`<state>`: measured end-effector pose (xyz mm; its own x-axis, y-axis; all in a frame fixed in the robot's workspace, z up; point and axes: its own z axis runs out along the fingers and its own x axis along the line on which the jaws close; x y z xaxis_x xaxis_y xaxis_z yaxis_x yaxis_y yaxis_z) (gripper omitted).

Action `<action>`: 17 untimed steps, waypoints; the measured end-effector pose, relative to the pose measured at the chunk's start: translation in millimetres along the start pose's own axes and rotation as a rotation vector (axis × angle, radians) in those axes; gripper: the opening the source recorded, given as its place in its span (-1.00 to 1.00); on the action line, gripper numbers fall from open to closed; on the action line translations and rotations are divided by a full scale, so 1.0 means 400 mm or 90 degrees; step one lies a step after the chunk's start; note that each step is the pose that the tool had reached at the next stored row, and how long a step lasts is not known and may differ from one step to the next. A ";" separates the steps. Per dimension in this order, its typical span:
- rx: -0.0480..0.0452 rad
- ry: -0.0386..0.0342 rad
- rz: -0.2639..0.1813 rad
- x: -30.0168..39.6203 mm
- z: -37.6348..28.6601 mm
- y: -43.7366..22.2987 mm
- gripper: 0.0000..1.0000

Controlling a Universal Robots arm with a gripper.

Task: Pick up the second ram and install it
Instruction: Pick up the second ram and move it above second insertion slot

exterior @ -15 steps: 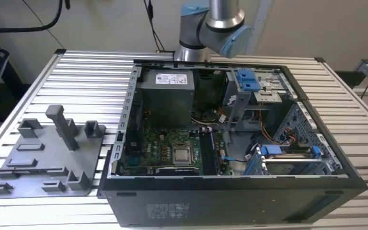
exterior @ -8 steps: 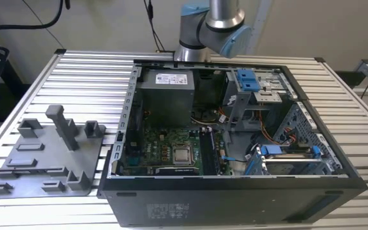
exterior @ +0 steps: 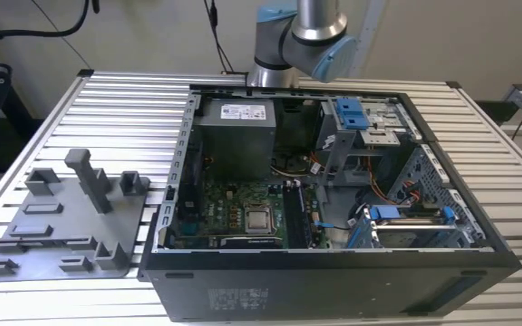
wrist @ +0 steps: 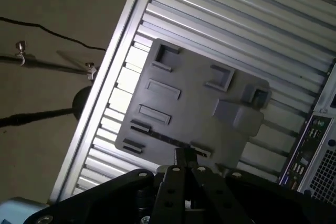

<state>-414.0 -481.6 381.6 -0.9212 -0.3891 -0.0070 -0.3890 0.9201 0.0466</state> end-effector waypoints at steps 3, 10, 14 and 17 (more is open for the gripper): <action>-0.0002 0.0017 -0.035 0.000 0.000 0.000 -0.79; -0.0005 0.0056 -0.116 0.000 0.001 0.000 -0.79; -0.0008 0.0077 -0.162 0.000 0.002 0.000 -0.79; -0.0011 0.0093 -0.197 0.000 0.003 0.000 -0.79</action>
<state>-414.0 -481.6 380.5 -0.7585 -0.6516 -0.0068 -0.6512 0.7575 0.0461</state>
